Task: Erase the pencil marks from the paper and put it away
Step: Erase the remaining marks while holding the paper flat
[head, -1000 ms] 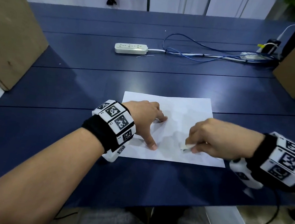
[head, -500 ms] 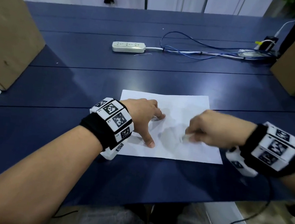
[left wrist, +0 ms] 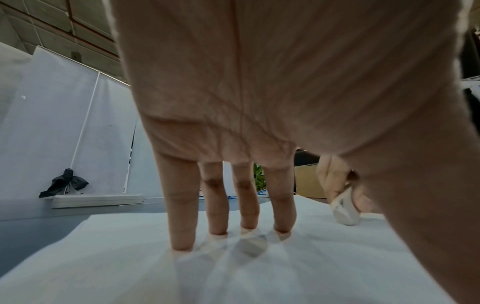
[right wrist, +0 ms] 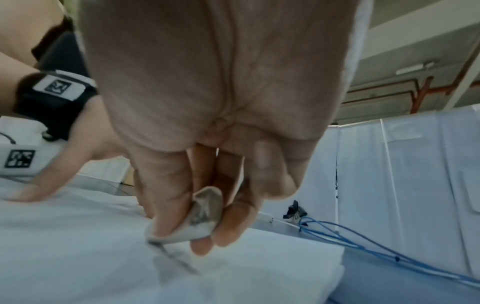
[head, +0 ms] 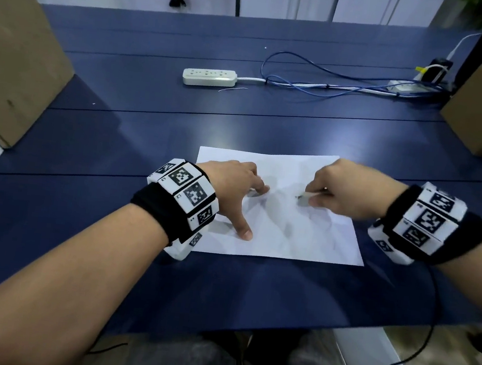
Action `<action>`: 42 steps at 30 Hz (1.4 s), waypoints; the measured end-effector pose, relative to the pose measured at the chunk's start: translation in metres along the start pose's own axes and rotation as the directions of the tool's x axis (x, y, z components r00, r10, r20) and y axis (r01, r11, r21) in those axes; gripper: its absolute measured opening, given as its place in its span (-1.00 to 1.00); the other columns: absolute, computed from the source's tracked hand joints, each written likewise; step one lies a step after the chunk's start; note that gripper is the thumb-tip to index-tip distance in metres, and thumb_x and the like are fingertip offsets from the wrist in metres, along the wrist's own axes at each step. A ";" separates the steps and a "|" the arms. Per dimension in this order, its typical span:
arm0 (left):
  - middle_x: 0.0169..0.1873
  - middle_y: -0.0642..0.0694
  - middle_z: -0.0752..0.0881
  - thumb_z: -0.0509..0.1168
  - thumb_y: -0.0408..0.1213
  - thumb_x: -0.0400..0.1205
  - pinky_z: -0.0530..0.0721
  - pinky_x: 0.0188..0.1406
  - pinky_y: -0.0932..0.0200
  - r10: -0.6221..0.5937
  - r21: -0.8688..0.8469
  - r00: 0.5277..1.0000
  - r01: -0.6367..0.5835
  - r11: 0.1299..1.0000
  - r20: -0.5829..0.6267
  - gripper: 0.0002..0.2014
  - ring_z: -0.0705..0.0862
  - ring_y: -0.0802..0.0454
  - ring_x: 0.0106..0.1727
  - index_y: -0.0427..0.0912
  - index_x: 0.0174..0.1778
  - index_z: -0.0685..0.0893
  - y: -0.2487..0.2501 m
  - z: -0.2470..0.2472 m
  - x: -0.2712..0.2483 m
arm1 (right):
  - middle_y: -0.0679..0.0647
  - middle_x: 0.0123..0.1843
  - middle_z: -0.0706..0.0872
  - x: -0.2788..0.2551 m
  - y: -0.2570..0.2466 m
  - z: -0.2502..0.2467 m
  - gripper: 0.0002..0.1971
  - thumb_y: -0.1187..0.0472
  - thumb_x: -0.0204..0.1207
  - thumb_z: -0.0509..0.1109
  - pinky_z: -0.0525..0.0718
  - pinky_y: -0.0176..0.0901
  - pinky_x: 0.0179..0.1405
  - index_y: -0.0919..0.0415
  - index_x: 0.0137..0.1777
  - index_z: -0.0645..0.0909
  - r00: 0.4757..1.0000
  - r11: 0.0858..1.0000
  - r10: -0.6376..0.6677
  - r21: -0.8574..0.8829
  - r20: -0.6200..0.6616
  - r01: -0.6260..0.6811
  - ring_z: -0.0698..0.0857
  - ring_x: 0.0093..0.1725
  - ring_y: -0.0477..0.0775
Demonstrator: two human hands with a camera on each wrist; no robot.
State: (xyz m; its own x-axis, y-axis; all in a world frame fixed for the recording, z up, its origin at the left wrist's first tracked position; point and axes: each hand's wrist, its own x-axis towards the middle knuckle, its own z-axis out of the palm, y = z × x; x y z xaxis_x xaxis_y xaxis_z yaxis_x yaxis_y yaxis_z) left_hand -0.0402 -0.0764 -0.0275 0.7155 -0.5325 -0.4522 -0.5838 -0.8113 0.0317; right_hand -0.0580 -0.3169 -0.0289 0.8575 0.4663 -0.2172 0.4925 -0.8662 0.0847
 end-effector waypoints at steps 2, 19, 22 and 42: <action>0.41 0.13 0.39 0.55 0.32 0.23 0.58 0.28 -0.09 -0.002 -0.008 1.000 0.002 1.000 -0.001 0.00 0.43 0.02 0.43 0.20 0.59 0.33 -0.002 0.000 0.000 | -0.08 -0.08 0.73 -0.012 -0.011 0.001 -0.67 -0.15 0.58 0.20 0.70 0.02 -0.04 0.01 -0.01 0.71 0.995 0.995 -0.101 0.013 -0.010 0.101 0.67 0.01 0.07; 0.26 0.12 0.45 0.44 0.46 0.24 0.61 0.02 -0.01 -0.017 0.026 0.998 0.018 1.000 -0.066 -0.11 0.49 0.01 0.28 0.16 0.47 0.45 0.004 0.003 0.001 | -0.08 -0.03 0.73 -0.029 -0.033 -0.002 -0.81 0.04 0.60 0.35 0.62 -0.03 0.07 0.07 0.06 0.72 0.948 0.962 -0.249 0.162 0.197 0.219 0.64 0.03 -0.01; 0.25 0.12 0.46 0.46 0.41 0.27 0.64 0.10 -0.08 -0.022 0.015 0.998 0.023 1.000 -0.062 -0.14 0.50 0.01 0.29 0.17 0.48 0.46 0.008 0.001 0.002 | -0.02 -0.14 0.79 -0.001 -0.014 -0.004 -0.72 -0.08 0.58 0.33 0.71 0.07 0.00 0.09 0.01 0.74 0.995 0.992 -0.010 0.126 0.097 -0.002 0.67 -0.04 0.08; 0.26 0.11 0.46 0.47 0.41 0.25 0.65 0.14 -0.14 -0.025 -0.009 0.997 0.025 1.000 -0.068 -0.12 0.50 -0.01 0.30 0.22 0.50 0.43 0.005 0.004 0.002 | -0.15 0.02 0.73 -0.032 -0.023 0.001 -0.82 0.00 0.58 0.35 0.68 0.01 0.02 -0.03 0.10 0.70 0.990 0.986 -0.127 0.113 0.066 0.119 0.66 0.09 -0.02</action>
State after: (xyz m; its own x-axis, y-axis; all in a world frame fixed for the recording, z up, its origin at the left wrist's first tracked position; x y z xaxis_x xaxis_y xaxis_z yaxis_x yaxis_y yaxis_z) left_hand -0.0431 -0.0800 -0.0321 0.7543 -0.5269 -0.3915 -0.5625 -0.8263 0.0282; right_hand -0.0967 -0.3115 -0.0251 0.7761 0.5599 -0.2902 0.5714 -0.8190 -0.0520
